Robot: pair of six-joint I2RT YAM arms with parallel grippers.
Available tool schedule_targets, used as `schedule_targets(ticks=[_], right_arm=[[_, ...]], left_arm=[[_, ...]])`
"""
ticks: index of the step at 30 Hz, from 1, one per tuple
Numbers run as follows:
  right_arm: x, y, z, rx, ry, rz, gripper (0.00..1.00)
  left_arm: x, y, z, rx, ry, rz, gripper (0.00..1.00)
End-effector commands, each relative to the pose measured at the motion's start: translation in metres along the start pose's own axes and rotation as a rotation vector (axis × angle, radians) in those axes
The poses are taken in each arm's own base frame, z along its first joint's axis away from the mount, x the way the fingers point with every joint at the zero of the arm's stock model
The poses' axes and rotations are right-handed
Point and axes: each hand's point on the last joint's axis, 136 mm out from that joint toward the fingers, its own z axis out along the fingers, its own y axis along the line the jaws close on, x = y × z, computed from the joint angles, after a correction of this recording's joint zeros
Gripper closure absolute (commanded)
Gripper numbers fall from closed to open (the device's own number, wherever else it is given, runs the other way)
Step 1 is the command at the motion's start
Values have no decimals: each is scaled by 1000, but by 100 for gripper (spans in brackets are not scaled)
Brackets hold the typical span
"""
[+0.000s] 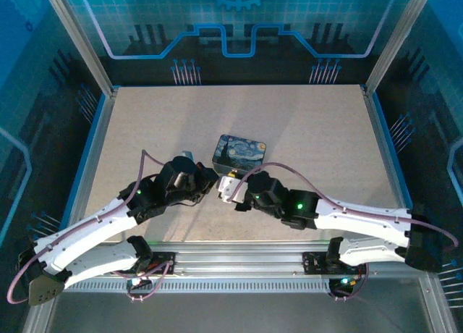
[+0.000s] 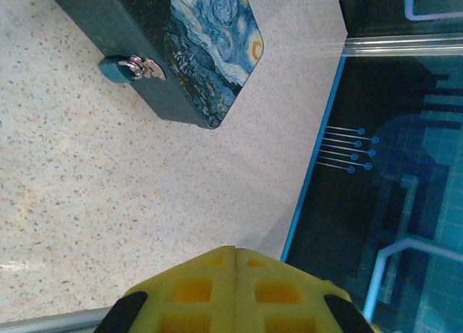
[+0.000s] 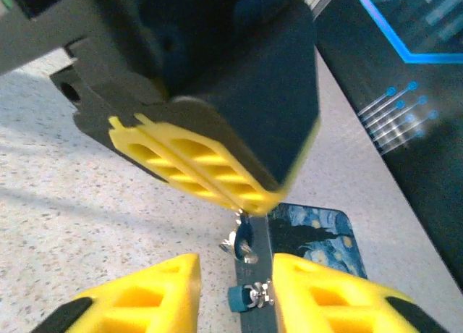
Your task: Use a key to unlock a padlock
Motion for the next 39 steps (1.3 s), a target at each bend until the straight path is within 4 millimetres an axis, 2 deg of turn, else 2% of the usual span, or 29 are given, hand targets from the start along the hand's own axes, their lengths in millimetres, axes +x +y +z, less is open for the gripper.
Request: schedule_targets(ticks=[1, 6, 13, 18, 24, 31, 39], right_arm=[[0, 8, -19, -183, -68, 196, 58], [-3, -6, -39, -351, -208, 459, 42], [-10, -27, -52, -524, -308, 745, 37], [-22, -25, -52, -653, -356, 824, 37], [-29, -24, -48, -706, -371, 844, 42], [-34, -17, -47, -741, -363, 833, 58], [-30, -10, -43, -756, -341, 841, 69]], left_arm=[[-9, -3, 1, 12, -47, 171, 100], [-4, -23, -2, 116, -40, 406, 100], [17, -51, -18, 291, 14, 699, 100], [28, -62, -27, 382, 49, 781, 100], [36, -66, -31, 443, 73, 797, 100], [36, -67, -30, 450, 75, 792, 100], [34, -66, -29, 449, 67, 779, 100]])
